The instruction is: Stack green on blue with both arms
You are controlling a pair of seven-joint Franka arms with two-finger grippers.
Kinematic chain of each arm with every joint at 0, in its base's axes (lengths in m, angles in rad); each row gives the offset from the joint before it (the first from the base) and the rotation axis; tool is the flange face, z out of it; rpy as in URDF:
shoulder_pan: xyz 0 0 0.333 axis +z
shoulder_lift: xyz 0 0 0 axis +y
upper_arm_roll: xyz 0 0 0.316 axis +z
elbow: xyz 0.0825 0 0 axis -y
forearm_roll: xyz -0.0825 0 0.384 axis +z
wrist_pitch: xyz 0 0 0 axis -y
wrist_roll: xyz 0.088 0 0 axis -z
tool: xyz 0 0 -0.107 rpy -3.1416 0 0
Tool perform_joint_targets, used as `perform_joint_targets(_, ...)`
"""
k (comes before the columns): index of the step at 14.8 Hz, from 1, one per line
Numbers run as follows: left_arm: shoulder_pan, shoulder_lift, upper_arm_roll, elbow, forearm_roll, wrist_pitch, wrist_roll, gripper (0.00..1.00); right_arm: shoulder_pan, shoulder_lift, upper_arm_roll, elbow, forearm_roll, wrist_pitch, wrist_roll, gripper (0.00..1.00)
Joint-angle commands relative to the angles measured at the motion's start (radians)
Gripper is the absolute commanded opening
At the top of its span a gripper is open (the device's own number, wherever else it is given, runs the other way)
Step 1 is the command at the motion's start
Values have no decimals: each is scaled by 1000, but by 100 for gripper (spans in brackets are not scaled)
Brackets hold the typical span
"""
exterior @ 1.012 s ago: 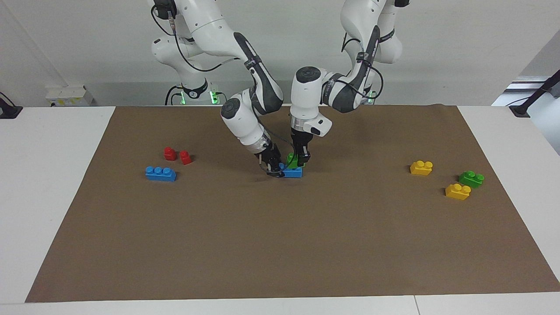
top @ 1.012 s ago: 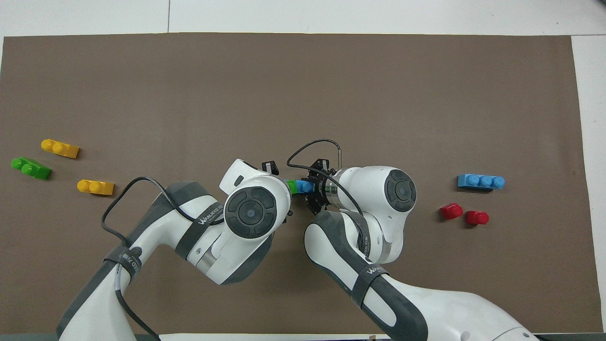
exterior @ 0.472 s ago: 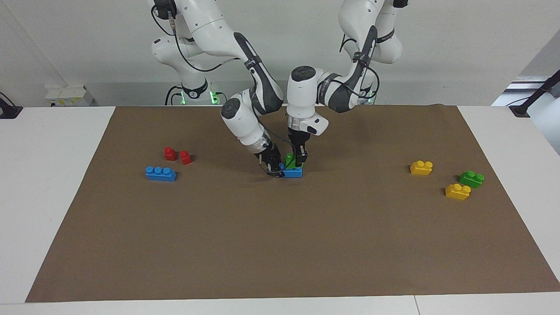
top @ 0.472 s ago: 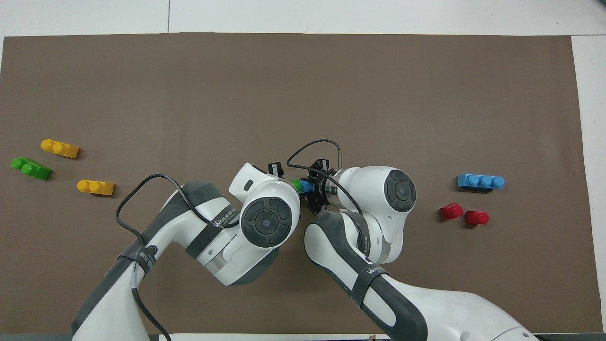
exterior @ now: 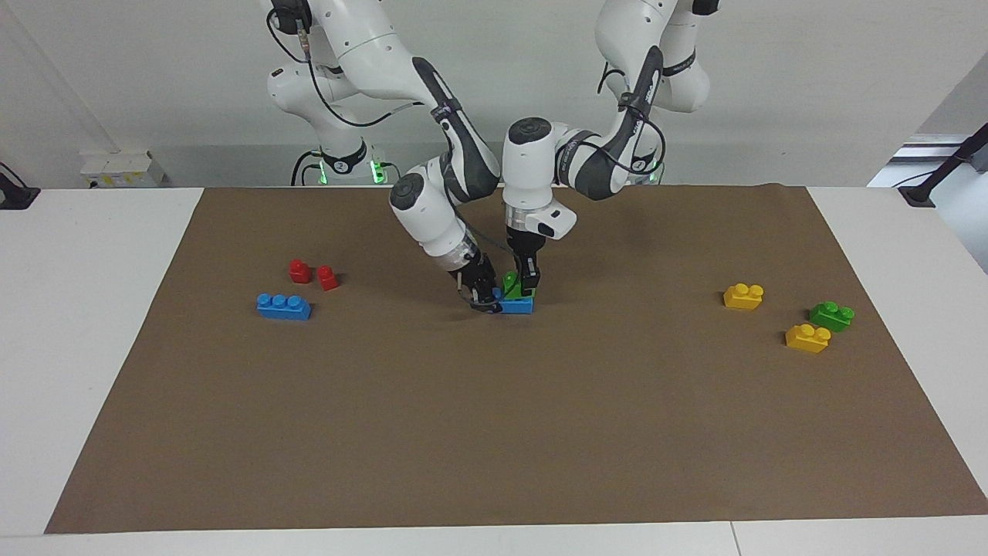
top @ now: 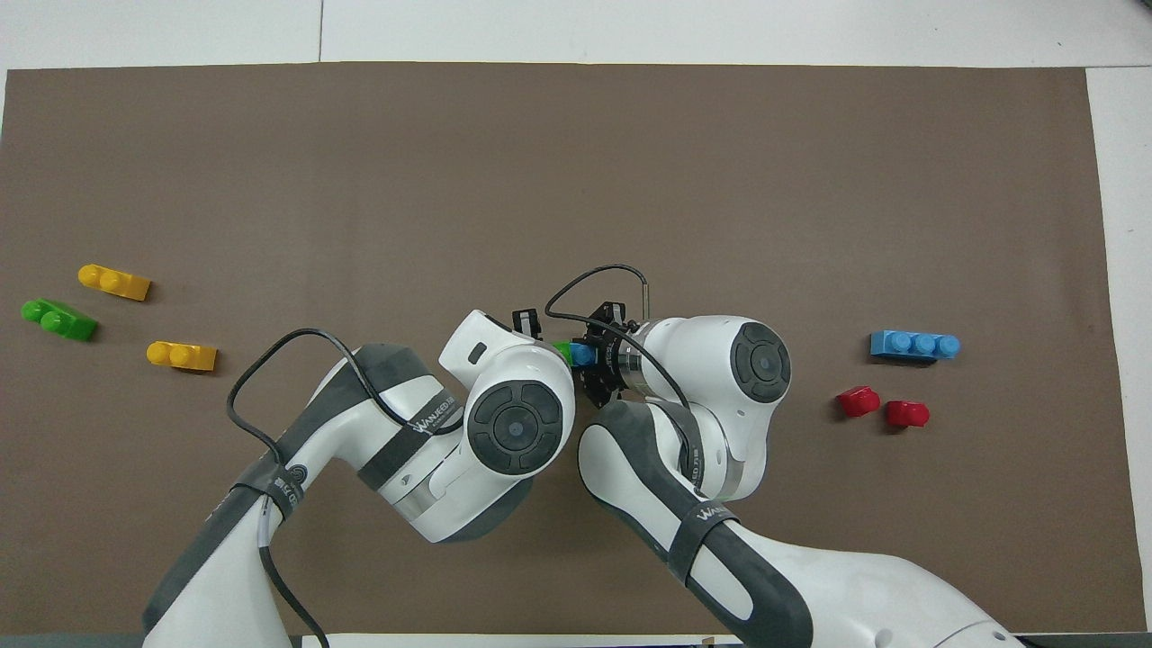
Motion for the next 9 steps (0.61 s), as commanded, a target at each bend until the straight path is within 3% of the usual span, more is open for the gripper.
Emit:
perform_joint_targets(1, -15, 84, 19, 20, 22, 39, -50, 0, -2, 12, 2, -11, 33, 31, -30, 0)
perform_joint_targets(2, -15, 84, 19, 20, 38, 34, -50, 0, -2, 12, 2, -11, 33, 31, -30, 0)
perform_joint_targets(3, -15, 85, 18, 20, 61, 29, -46, 7, -2, 12, 3, -11, 33, 31, -31, 0)
perform_joint_targets(4, -17, 84, 16, 19, 72, 28, -40, 99, -4, 12, 2, -11, 33, 30, -31, 0)
perform_joint_targets(9, -4, 38, 13, 17, 72, -7, -27, 100, -7, 10, 2, -11, 33, 28, -30, 0)
